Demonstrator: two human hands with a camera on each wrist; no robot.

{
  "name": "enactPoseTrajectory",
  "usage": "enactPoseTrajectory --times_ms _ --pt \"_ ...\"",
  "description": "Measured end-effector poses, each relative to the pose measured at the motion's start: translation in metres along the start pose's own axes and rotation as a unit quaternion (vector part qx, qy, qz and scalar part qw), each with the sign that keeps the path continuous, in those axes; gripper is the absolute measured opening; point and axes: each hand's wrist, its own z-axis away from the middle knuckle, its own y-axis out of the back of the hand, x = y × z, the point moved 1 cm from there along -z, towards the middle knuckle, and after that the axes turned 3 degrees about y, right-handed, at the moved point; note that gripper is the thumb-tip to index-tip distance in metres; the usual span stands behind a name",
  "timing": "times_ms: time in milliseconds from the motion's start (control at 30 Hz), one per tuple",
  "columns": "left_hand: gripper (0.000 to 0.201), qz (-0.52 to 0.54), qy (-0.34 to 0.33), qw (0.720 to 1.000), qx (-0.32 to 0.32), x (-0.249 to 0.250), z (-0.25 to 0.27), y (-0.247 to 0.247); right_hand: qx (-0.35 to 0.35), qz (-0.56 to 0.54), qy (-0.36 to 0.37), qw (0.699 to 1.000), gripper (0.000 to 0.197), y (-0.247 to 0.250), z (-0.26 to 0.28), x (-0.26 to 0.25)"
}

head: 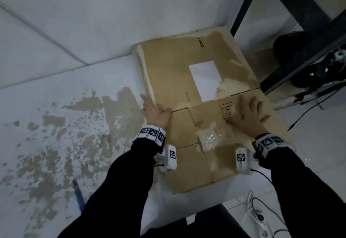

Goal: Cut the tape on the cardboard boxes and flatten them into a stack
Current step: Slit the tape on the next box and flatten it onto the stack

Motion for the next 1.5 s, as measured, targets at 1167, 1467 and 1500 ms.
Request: enactPoseTrajectory --times_ms 1167,1467,1500 --pt "0.017 0.418 0.465 0.746 0.228 -0.465 0.402 0.068 -0.577 0.171 0.495 0.626 0.022 -0.252 0.339 -0.168" --pt "0.036 0.502 0.590 0.584 0.242 -0.622 0.525 0.128 -0.485 0.387 0.404 0.672 0.015 -0.447 0.416 -0.222" --pt "0.036 0.503 0.586 0.587 0.244 -0.631 0.528 0.144 -0.477 0.397 0.375 0.688 0.013 -0.458 0.417 -0.228"
